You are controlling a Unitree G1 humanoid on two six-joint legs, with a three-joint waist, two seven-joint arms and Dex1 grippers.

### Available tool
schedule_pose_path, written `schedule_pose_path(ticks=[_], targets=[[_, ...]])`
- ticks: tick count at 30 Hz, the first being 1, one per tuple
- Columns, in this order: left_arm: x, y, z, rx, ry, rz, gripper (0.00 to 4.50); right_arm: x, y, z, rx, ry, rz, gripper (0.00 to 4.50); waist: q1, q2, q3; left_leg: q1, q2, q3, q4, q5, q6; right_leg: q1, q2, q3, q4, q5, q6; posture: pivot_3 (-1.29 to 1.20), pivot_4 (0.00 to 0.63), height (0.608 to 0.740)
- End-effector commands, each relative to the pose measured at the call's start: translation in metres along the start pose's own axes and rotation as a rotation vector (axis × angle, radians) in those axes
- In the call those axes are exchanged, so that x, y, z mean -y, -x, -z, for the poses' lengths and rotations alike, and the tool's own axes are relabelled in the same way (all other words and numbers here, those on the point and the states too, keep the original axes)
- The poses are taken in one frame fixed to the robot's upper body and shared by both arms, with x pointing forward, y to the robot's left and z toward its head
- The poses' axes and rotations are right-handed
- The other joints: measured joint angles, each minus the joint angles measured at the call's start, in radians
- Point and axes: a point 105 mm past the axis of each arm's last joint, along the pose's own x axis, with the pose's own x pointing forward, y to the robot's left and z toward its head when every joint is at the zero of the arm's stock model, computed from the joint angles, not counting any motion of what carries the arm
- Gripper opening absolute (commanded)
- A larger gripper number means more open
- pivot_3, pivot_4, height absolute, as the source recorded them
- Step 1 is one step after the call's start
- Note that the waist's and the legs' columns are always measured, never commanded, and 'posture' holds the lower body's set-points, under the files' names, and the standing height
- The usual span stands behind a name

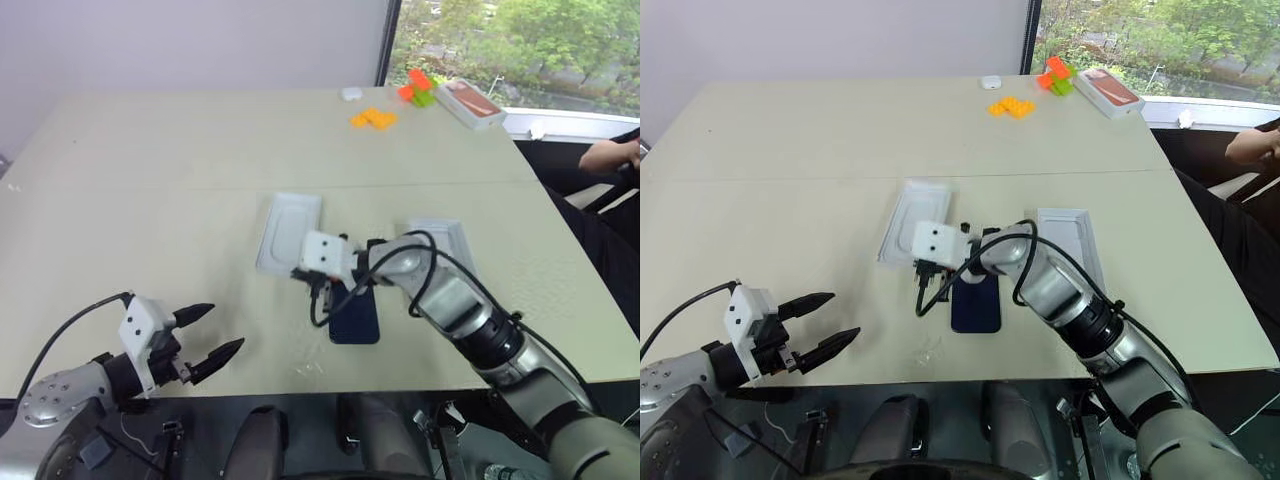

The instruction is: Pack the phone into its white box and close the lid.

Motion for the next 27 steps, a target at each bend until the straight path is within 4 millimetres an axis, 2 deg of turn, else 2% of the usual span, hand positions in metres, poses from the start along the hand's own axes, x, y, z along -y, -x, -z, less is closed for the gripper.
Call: schedule_pose_path(ticks=[1,14,17,19,20,22,25,27], targets=[[0.003,-0.006,-0.011,0.03,-0.053,0.038,4.5,0.02,-0.001,-0.005,0.037,0.048,0.042,0.05,-0.001,0.0,0.0,0.0,0.0,0.0,0.0,0.0,0.0,0.0,0.0,0.0,0.0,0.0,0.0,0.0,0.15,0.733],[0.009,-0.02,-0.007,0.053,-0.044,0.08,4.5,0.029,-0.017,0.008,0.076,0.111,-0.024,0.05,-0.001,0.0,0.0,0.001,0.001,0.003,0.0,0.0,0.0,0.0,0.001,0.001,0.001,0.003,-0.004,0.0,0.15,0.733],[0.012,-0.021,-0.006,0.057,-0.04,0.078,4.5,0.032,-0.015,0.011,0.069,0.091,-0.024,0.94,-0.002,0.0,0.0,0.002,0.001,0.003,0.0,0.0,0.0,0.0,0.001,0.002,0.001,0.004,-0.005,0.0,0.15,0.733],[0.013,-0.02,-0.006,0.057,-0.038,0.076,4.5,0.034,-0.01,0.004,0.099,0.094,-0.012,1.85,-0.001,0.0,0.0,0.002,0.001,0.003,0.0,0.0,0.0,0.0,0.002,0.002,0.002,0.004,-0.005,0.0,0.15,0.733],[0.013,-0.019,-0.005,0.057,-0.037,0.073,4.5,0.037,-0.006,-0.001,0.122,0.091,0.011,2.5,-0.001,0.0,0.0,0.002,0.002,0.003,0.0,0.0,0.0,0.0,0.002,0.002,0.002,0.004,-0.005,0.0,0.15,0.733],[0.014,-0.018,-0.004,0.056,-0.032,0.066,4.5,0.038,0.007,-0.008,0.144,0.089,0.029,3.44,-0.001,0.0,0.0,0.001,0.002,0.003,0.0,0.0,0.0,0.0,0.003,0.002,0.002,0.004,-0.005,0.0,0.15,0.733],[0.014,-0.016,-0.001,0.058,-0.012,0.052,4.5,0.031,0.035,-0.014,0.156,0.064,0.029,3.44,0.006,0.001,0.0,0.001,0.003,0.003,0.0,0.0,0.0,0.0,0.002,0.002,0.001,0.005,-0.006,0.0,0.15,0.733],[0.015,-0.016,0.0,0.061,0.004,0.049,4.5,0.026,0.054,-0.006,0.128,0.003,0.039,3.44,0.007,0.0,0.0,0.0,0.002,0.002,0.0,0.0,0.0,0.0,0.001,0.001,0.001,0.004,-0.005,0.0,0.15,0.733]])
